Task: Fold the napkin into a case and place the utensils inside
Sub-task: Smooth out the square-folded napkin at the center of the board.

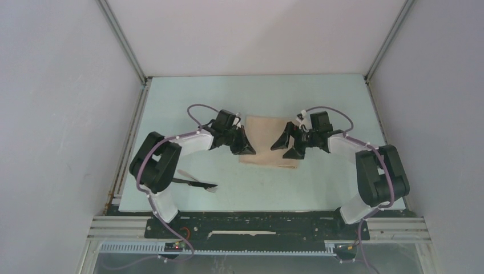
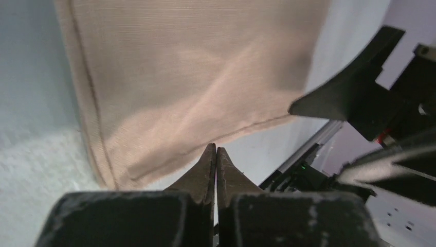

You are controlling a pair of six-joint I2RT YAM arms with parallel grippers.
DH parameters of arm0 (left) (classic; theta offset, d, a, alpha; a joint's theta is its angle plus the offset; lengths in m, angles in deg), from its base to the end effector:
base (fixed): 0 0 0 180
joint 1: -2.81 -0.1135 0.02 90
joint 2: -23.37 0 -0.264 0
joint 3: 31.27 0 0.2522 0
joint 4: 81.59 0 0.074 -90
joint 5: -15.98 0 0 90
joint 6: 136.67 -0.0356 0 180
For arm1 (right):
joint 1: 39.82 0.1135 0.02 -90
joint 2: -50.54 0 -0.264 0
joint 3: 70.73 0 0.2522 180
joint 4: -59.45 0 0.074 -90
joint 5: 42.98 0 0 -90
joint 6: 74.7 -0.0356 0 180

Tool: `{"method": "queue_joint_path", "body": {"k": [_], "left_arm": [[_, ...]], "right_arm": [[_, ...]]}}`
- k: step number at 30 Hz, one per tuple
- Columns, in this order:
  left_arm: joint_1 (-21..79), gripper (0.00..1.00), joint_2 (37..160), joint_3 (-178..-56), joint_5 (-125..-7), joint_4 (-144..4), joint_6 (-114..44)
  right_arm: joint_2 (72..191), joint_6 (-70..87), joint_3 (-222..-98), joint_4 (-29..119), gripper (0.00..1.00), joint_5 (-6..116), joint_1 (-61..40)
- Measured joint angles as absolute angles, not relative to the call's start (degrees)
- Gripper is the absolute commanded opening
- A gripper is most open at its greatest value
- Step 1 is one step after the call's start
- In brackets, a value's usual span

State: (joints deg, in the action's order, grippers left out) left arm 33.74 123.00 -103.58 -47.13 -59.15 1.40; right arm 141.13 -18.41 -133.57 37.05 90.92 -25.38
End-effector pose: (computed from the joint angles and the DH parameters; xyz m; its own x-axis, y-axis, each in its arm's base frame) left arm 0.2976 -0.1971 0.1773 -0.9650 -0.1953 -0.1748 -0.0133 0.7028 -0.7113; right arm 0.2938 0.1012 0.1836 -0.9570 0.1665 -0.2376 -0.0948 0.5945 0.7985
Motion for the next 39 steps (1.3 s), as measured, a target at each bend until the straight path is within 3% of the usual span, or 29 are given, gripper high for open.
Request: {"method": "queue_joint_path", "body": {"k": [7, 14, 25, 26, 29, 32, 35, 39], "left_arm": [[32.5, 0.0, 132.4, -103.4, -44.9, -60.3, 2.4], [30.9, 0.0, 132.7, -101.3, -42.8, -63.5, 4.8], [30.2, 0.01, 132.2, -99.4, -41.9, -66.4, 6.9], [30.2, 0.05, 132.1, -99.4, -41.9, -66.3, 6.7], [30.0, 0.33, 132.1, -100.4, -41.7, -64.4, 4.3], [30.2, 0.45, 132.1, -103.1, -41.1, -61.2, 2.3], [31.1, 0.42, 132.1, -108.2, -40.7, -60.3, 1.9], [31.4, 0.22, 133.8, -117.9, -39.9, -60.9, 3.0]], "right_arm": [[148.1, -17.5, -125.7, 43.4, 0.97, 99.4, -29.9], [149.2, -19.2, -119.2, 53.5, 0.96, 108.4, -36.7], [145.5, -19.9, -116.7, 47.8, 0.95, 107.4, -46.1], [143.2, -18.9, -116.4, 45.7, 0.96, 105.8, -47.4], [136.0, -16.6, -116.0, 40.9, 0.99, 101.5, -49.4], [130.8, -15.5, -118.9, 38.5, 1.0, 99.4, -46.3], [133.1, -16.5, -125.7, 40.5, 0.99, 99.0, -41.5], [146.0, -22.9, -135.5, 52.4, 0.97, 100.5, -37.4]]}}
